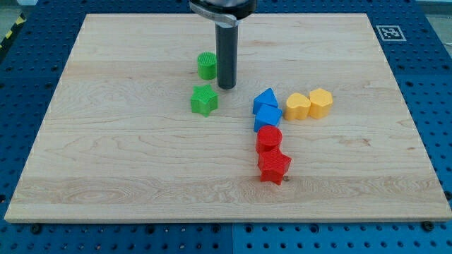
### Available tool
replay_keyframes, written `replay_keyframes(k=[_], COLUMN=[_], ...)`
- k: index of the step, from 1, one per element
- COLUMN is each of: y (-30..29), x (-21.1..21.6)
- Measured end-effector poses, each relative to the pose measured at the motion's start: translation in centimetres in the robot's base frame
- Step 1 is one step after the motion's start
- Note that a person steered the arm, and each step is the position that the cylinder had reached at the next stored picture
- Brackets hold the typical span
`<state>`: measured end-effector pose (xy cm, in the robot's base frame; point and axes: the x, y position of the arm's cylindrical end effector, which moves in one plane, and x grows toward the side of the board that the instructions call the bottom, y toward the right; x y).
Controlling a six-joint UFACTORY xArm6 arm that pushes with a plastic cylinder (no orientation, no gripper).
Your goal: Place your arm at the right side of the green star
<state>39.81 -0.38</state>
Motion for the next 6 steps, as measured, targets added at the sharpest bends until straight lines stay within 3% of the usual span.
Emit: replay_keyframes(k=[3,6], y=[0.0,-0.2], x=[1.0,5.0])
